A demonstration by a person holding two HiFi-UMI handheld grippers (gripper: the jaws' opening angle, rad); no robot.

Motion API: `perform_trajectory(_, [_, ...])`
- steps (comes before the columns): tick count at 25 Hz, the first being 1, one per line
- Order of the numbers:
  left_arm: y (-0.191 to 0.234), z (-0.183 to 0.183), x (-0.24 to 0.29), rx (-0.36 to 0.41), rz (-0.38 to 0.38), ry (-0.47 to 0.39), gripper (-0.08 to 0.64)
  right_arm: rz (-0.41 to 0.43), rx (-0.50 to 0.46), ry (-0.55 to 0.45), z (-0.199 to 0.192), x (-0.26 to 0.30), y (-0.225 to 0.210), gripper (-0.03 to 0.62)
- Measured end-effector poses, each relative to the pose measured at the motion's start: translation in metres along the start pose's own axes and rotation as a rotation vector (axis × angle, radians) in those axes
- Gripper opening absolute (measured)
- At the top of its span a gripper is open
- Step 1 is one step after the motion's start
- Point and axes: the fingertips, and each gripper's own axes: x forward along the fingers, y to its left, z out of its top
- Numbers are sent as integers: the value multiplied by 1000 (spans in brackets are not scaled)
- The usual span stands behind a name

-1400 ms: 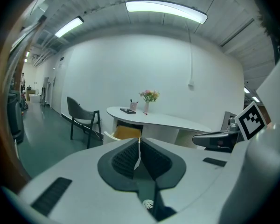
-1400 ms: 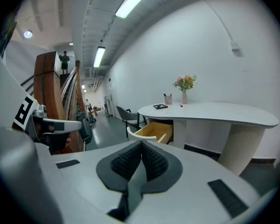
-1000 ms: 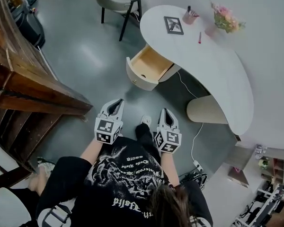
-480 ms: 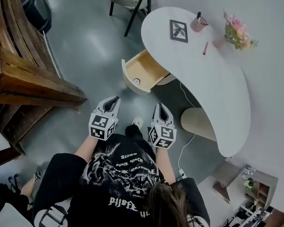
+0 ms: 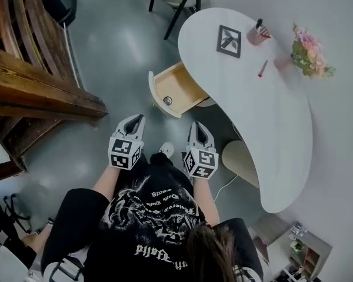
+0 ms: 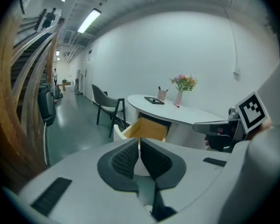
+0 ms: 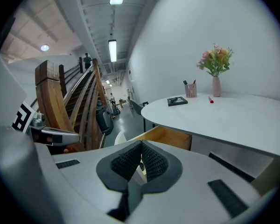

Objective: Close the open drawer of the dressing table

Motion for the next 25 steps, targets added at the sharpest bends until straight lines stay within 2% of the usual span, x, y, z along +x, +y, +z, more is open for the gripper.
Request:
perform_trajectory(4, [6, -1, 11, -11, 29, -1, 25, 14, 2, 8, 0, 11, -8, 26])
perform_trajectory(10, [6, -4, 20, -19, 9, 14, 25, -9, 11, 62, -12, 10, -15, 26])
perform_trajectory(21, [28, -21, 46, 41, -67, 118, 26, -60, 61, 123, -28, 27, 0, 26])
perform_trajectory(25, [32, -32, 56, 54, -102, 163, 56, -66, 87, 159, -44, 32, 11, 26])
